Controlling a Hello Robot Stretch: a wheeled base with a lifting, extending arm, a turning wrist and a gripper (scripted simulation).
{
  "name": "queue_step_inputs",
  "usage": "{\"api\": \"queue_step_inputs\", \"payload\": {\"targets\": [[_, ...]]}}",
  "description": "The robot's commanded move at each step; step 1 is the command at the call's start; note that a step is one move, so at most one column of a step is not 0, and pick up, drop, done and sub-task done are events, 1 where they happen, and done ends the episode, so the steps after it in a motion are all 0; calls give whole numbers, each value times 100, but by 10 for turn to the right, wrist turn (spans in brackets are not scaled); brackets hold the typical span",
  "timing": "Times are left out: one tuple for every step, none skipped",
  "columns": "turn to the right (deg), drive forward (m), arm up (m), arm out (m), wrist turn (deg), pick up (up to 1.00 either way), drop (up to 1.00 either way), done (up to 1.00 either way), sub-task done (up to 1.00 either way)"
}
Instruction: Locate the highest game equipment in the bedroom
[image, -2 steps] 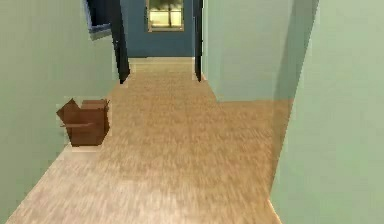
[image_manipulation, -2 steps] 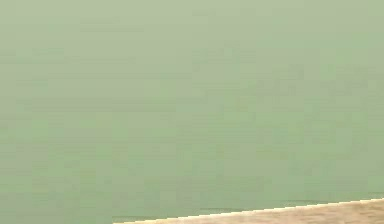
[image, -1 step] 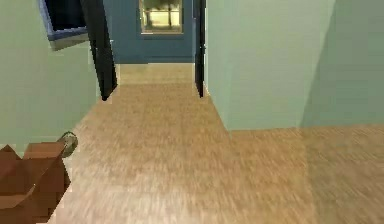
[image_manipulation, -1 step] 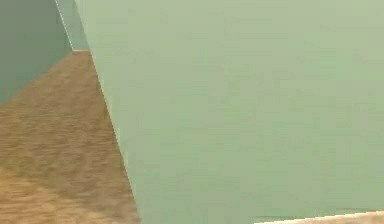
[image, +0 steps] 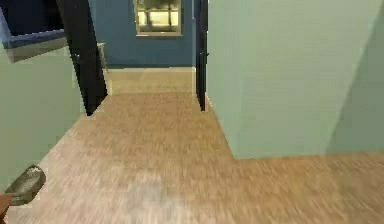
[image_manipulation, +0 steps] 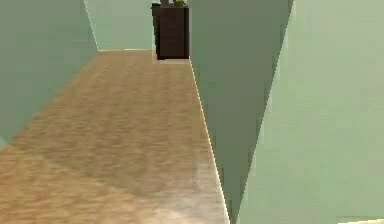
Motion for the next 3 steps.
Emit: {"api": "queue_step_inputs", "payload": {"targets": [[450,0,0,0,0,0,0,0,0],[120,0,0,0,0,0,0,0,0],[0,45,0,0,0,0,0,0,0]]}}
